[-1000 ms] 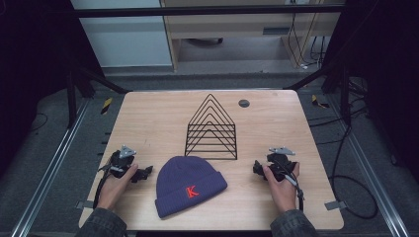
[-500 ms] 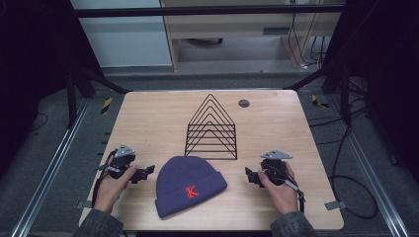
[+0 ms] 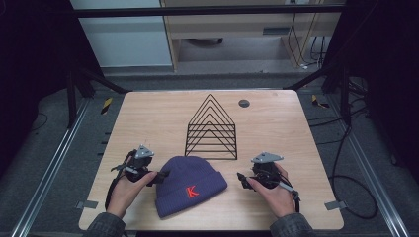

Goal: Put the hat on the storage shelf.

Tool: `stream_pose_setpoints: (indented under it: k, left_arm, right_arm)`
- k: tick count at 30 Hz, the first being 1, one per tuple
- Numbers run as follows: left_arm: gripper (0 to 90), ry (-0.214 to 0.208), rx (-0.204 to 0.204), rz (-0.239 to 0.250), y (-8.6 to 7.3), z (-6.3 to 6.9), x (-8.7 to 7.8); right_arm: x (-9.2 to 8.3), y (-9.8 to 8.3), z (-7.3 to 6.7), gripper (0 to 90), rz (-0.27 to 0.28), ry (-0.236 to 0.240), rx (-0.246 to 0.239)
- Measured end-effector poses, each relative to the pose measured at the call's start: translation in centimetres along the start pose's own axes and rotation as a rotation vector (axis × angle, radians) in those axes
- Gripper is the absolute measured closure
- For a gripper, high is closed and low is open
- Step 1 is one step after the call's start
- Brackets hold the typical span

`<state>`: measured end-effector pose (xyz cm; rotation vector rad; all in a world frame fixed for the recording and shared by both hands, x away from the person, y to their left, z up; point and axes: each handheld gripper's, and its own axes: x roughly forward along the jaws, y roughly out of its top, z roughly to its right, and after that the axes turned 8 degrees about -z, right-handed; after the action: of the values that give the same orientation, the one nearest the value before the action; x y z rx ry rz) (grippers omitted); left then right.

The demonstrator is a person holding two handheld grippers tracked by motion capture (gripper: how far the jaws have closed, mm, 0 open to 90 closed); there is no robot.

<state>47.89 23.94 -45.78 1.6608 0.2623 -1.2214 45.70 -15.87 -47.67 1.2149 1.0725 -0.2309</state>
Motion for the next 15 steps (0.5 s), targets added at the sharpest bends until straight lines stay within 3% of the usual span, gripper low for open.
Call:
stream_pose_setpoints:
  k: [2, 3, 4, 6, 7, 9, 15]
  left_arm:
    - [17.1, 0.008, -0.007, -0.022, 0.5, -0.4, 0.2]
    - [18.8, 0.009, 0.010, -0.060, 1.0, -0.7, 0.2]
    - [19.1, 0.009, 0.010, -0.060, 1.0, -0.7, 0.2]
    - [21.4, -0.002, 0.028, -0.112, 1.7, -0.7, 0.5]
    - [23.6, -0.005, 0.049, -0.154, 2.2, -0.5, 0.8]
    - [23.9, -0.015, 0.057, -0.176, 2.6, -0.4, 1.0]
    - [34.0, -0.051, 0.025, -0.233, 3.6, -0.3, 2.7]
  right_arm:
    - [-0.1, 0.0, 0.0, 24.2, 0.002, 0.008, 0.004]
    - [-0.1, 0.0, 0.0, 24.7, 0.002, 0.014, 0.006]
    - [-0.1, 0.0, 0.0, 24.7, 0.002, 0.014, 0.006]
    - [-0.1, 0.0, -0.1, 26.9, 0.006, 0.018, -0.006]
    - [-0.1, 0.1, -0.3, 27.7, 0.005, 0.019, -0.019]
    - [-0.1, 0.1, -0.3, 28.1, 0.006, 0.022, -0.023]
    - [0.2, 0.0, -0.5, 27.9, -0.013, 0.021, -0.038]
